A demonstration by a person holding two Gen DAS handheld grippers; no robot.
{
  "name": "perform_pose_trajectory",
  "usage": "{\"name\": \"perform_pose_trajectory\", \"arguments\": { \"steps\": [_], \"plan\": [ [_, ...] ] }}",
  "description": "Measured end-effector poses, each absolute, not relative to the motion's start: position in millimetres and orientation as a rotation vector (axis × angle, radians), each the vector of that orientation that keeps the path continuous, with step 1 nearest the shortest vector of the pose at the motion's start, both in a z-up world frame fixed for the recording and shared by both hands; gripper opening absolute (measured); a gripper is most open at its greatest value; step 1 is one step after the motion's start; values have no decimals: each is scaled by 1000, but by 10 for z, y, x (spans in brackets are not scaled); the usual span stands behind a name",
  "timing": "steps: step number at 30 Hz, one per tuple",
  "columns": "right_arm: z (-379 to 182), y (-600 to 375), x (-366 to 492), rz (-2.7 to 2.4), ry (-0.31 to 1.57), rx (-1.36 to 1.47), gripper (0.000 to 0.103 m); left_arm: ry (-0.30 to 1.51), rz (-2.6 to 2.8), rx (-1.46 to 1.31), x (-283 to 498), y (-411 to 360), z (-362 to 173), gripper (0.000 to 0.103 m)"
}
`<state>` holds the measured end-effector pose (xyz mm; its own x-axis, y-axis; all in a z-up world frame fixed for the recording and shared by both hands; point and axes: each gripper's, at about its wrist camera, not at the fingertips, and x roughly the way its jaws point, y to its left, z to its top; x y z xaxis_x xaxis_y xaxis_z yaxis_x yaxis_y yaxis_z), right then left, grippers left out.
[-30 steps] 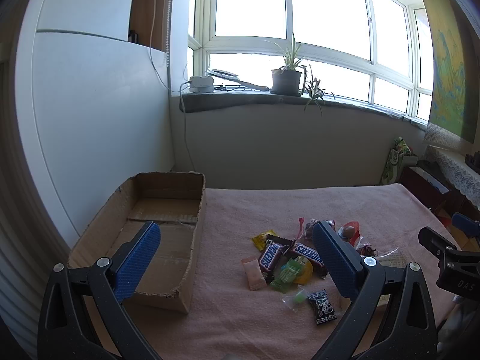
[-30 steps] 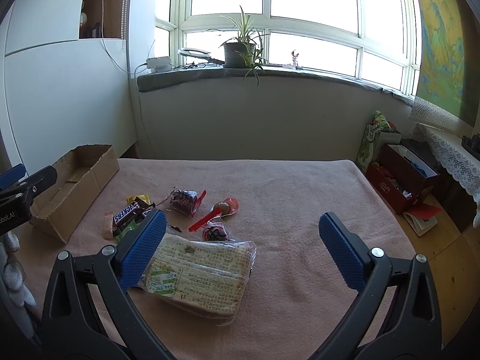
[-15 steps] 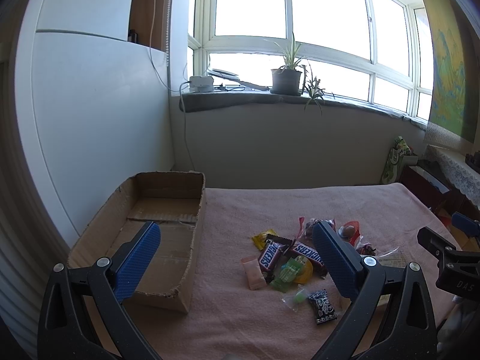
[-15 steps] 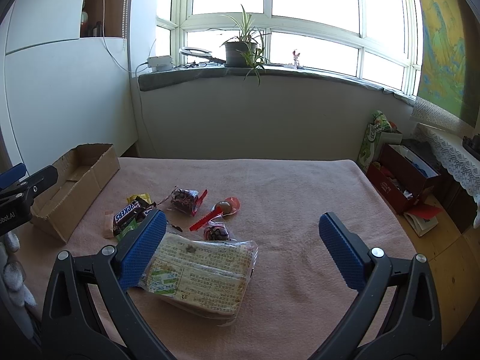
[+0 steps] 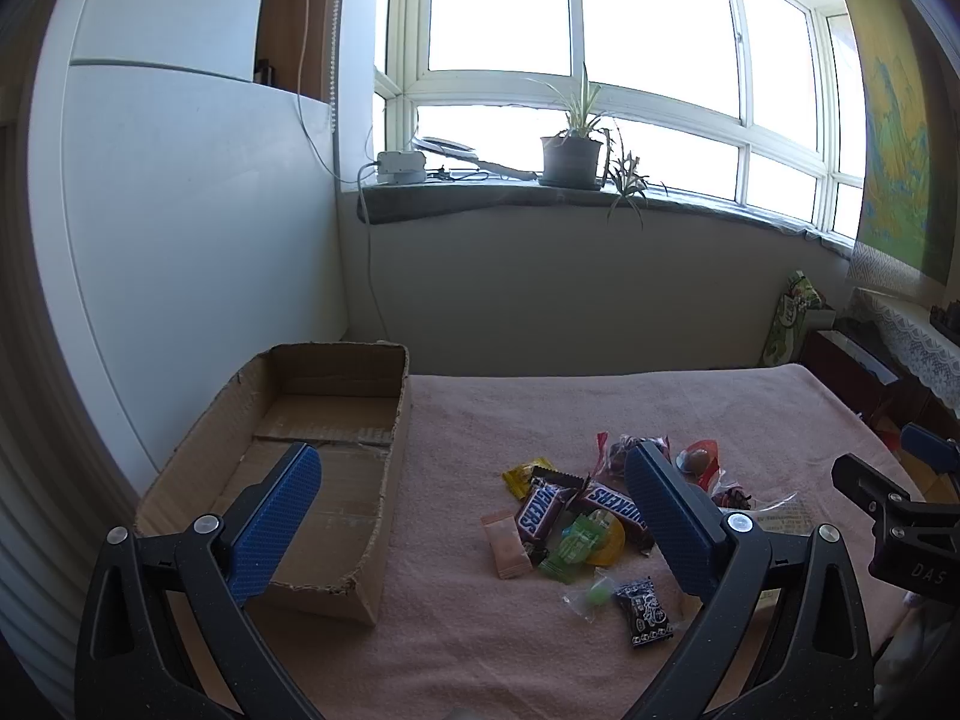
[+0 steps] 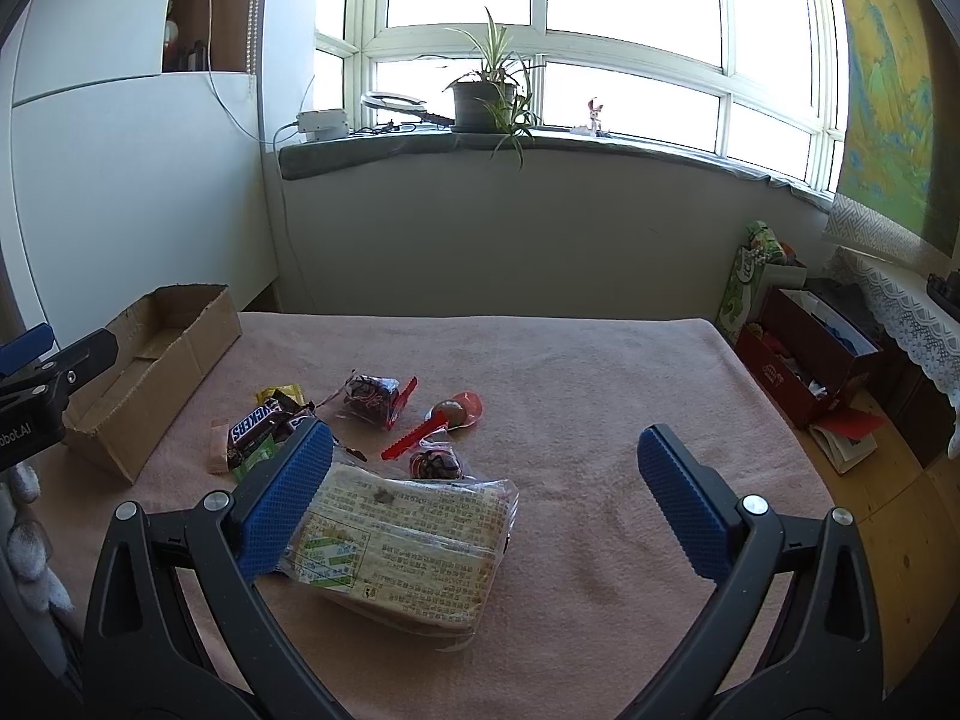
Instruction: Organize snacks
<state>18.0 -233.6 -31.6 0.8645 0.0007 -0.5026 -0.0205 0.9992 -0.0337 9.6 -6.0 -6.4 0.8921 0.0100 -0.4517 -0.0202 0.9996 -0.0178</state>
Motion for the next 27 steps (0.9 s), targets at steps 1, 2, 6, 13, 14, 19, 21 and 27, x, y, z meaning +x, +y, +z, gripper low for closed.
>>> {"name": "perform_pose_trajectory", "arguments": {
  "steps": [1,2,6,13,14,19,21,27],
  "plan": [
    [-310,-2339,180,11,527,-38,103,468,15,-22,97,-65,-62,101],
    [-310,-2339,179,11,527,-38,103,468,16,-22,96,-63,-60,101],
    [-321,-2333,191,11,529,-37,103,470,18,-23,98,-68,-63,101],
    [-342,-2347,219,17,539,-37,103,483,8,-22,122,-83,-96,101],
    [-356,-2363,233,23,546,-37,103,492,-2,-30,135,-79,-109,101],
    [-437,-2446,313,57,593,-12,103,587,-102,-114,261,-53,-243,101],
    [-475,-2520,357,76,625,19,103,631,-149,-144,302,-75,-316,101],
    [-641,-2716,503,152,742,88,103,788,-334,-164,425,-313,-528,96]
  ]
}}
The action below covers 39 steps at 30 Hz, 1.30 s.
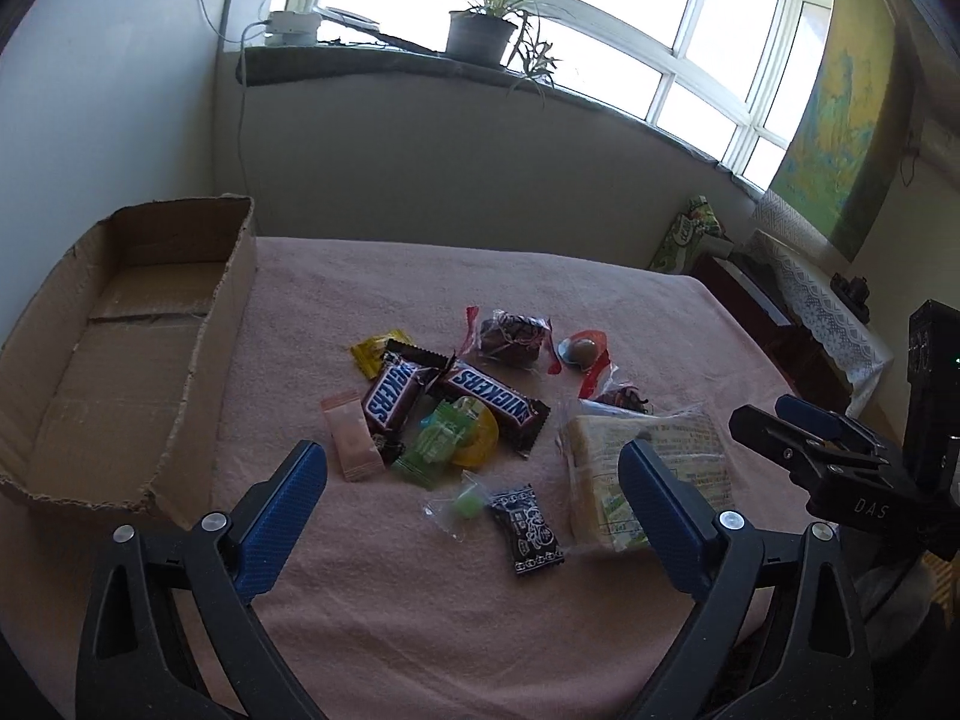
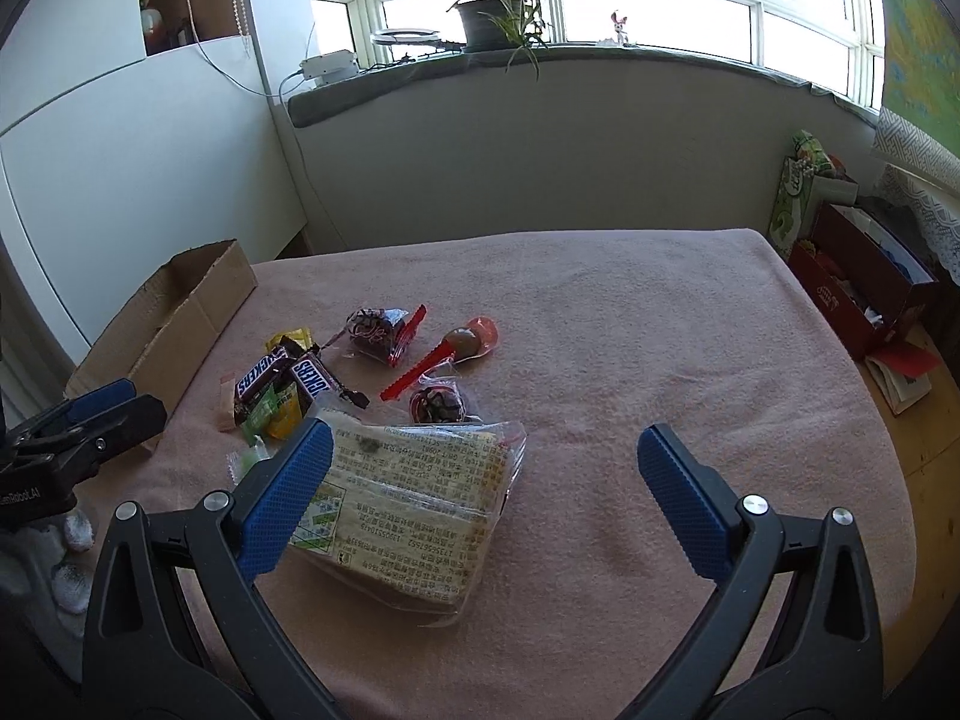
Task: Organize snacks
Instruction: 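Grasp the bagged bread loaf with the right gripper and lift it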
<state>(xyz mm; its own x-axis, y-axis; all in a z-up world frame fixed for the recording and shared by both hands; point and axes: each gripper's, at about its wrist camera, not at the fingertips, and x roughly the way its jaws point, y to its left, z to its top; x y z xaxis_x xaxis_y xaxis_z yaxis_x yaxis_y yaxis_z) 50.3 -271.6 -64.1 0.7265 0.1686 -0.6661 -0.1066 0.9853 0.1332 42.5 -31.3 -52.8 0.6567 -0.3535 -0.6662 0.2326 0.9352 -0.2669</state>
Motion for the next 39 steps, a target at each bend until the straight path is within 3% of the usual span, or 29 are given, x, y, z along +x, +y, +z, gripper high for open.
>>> {"name": "perform_pose_trajectory", "arguments": {
  "steps": [6,9,11,14,21,23,24,39],
  "plan": [
    [-816,-2784,598,248,860,163,97,862,-448,-116,520,-564,-570,84],
    [-884,-2787,621,289,901,190,94,913,-509,-122,573,-629,-625,73],
    [-921,-2800,634,315,928,216,90,957,-541,-141,631,-653,-679,59],
    [-962,-2808,640,333,953,233,89,997,-578,-160,657,-683,-745,53],
    [-1113,-2770,719,391,1029,274,69,1064,-650,-167,704,-789,-845,51],
    [-1120,-2741,728,392,1034,273,67,1065,-673,-165,689,-823,-842,41],
    [-1104,-2728,715,391,1031,263,66,1061,-671,-159,676,-841,-838,41],
    [-775,-2249,846,443,999,217,64,883,-538,-140,555,-433,-563,39]
  ]
}}
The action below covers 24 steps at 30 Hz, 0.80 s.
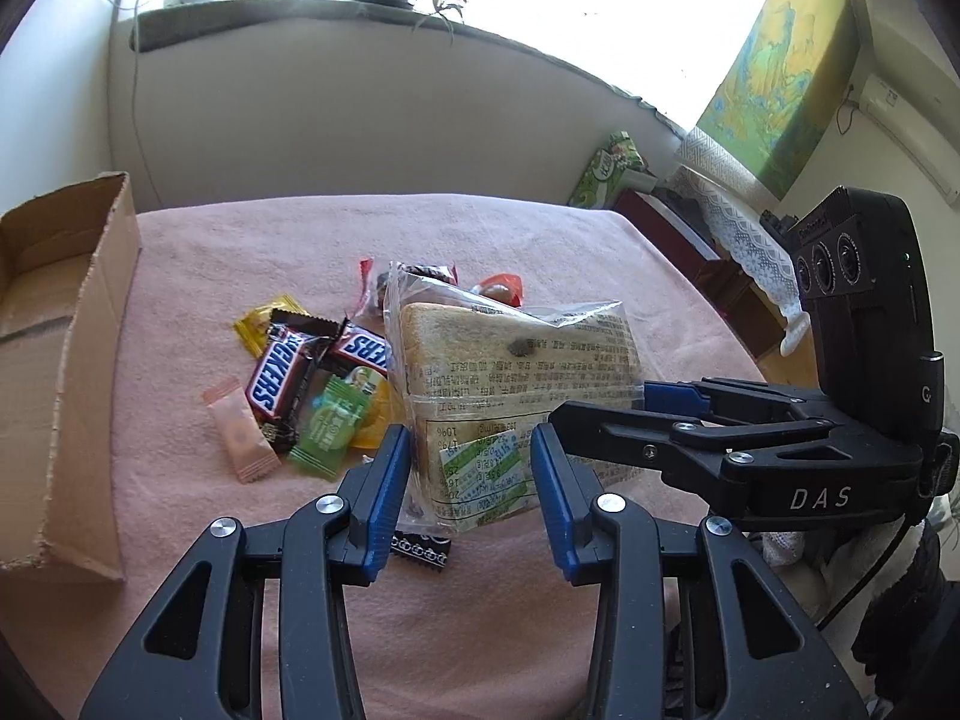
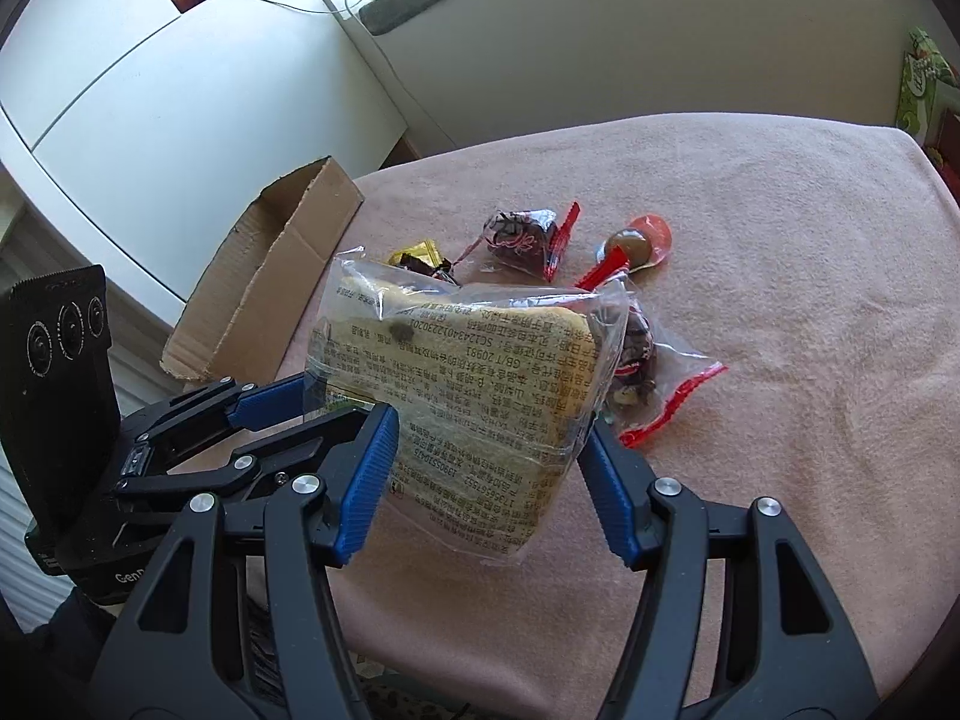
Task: Organize snacks
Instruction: 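Grasp the bagged bread loaf with the right gripper and lift it, then carry the bread loaf into the cardboard box and open the right gripper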
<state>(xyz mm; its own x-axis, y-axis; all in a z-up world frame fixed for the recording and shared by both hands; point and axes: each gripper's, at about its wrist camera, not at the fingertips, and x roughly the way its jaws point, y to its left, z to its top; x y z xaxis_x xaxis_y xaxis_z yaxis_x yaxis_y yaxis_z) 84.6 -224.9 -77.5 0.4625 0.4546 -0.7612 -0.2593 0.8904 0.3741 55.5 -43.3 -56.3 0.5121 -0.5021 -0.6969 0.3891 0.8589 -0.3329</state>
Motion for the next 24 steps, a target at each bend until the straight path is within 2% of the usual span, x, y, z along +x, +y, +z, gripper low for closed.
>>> {"name": "perform_pose_trajectory", "arguments": {
  "steps": [12,24],
  "plan": [
    [-312,-1483,1131,565,911,121,63,734,-390,-226,514,330,-272,39],
    [-173,-611,1408,704,897,30,63,672,-221,-329,508,1044,-242,39]
  ]
}}
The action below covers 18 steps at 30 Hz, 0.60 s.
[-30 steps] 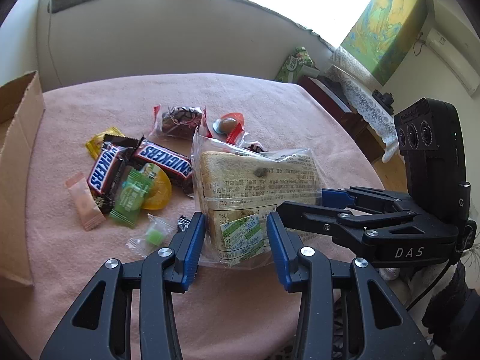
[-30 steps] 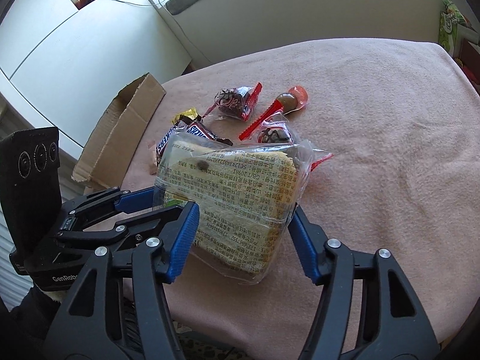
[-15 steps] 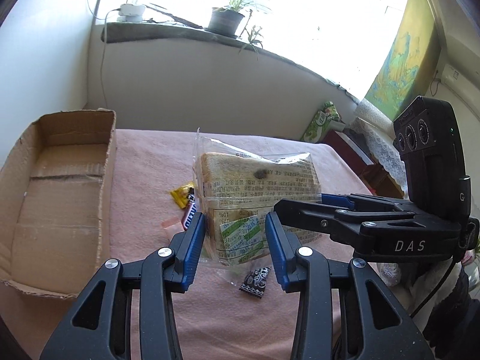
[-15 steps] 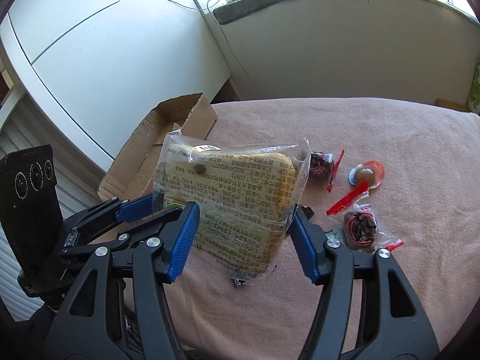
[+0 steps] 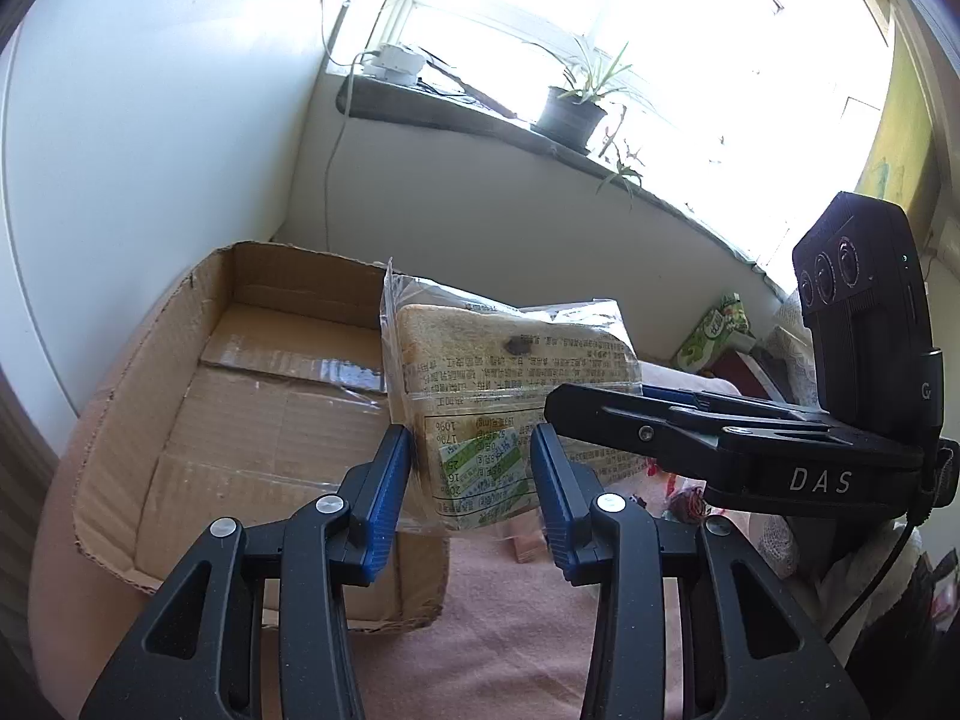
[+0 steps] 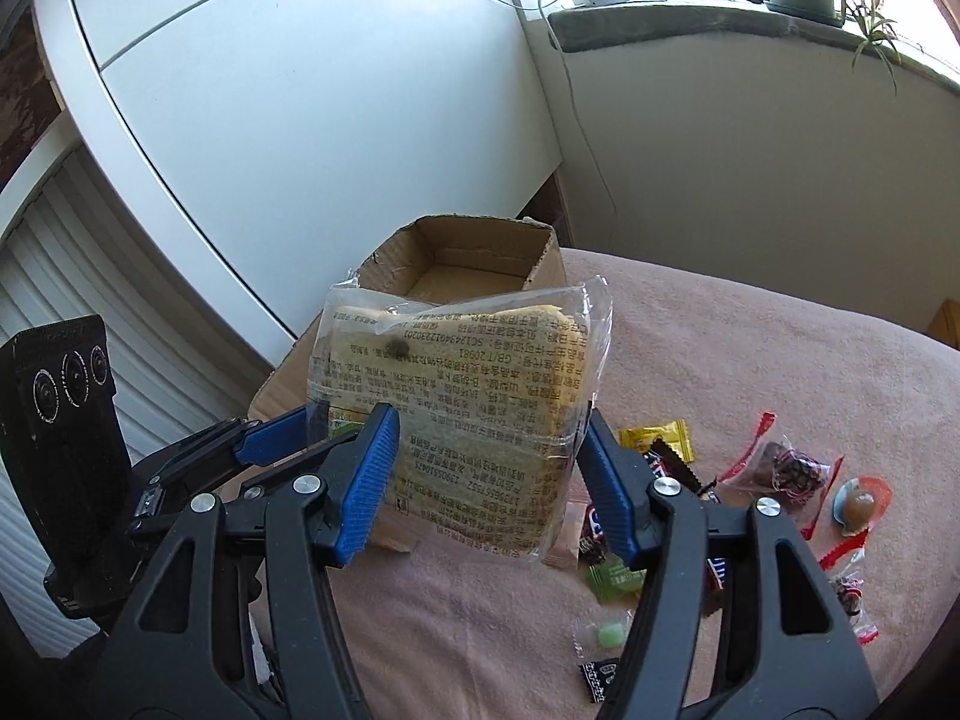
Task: Organize snacks
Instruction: 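Carry the bread loaf into the cardboard box and open the right gripper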
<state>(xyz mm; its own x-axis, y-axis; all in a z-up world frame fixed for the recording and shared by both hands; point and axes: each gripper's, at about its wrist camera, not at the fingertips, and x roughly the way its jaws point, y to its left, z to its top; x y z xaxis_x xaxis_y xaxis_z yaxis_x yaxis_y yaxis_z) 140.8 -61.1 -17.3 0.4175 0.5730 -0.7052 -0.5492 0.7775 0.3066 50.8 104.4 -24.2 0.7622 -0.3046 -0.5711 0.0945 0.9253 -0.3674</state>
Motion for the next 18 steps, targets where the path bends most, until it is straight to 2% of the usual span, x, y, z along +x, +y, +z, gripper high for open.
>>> {"name": "perform_pose_trajectory", "arguments": {
  "steps": [18],
  "plan": [
    [-443,195,1633,808,956,-39,63,716,-89,-451,553,1653,-448,39]
  ]
}}
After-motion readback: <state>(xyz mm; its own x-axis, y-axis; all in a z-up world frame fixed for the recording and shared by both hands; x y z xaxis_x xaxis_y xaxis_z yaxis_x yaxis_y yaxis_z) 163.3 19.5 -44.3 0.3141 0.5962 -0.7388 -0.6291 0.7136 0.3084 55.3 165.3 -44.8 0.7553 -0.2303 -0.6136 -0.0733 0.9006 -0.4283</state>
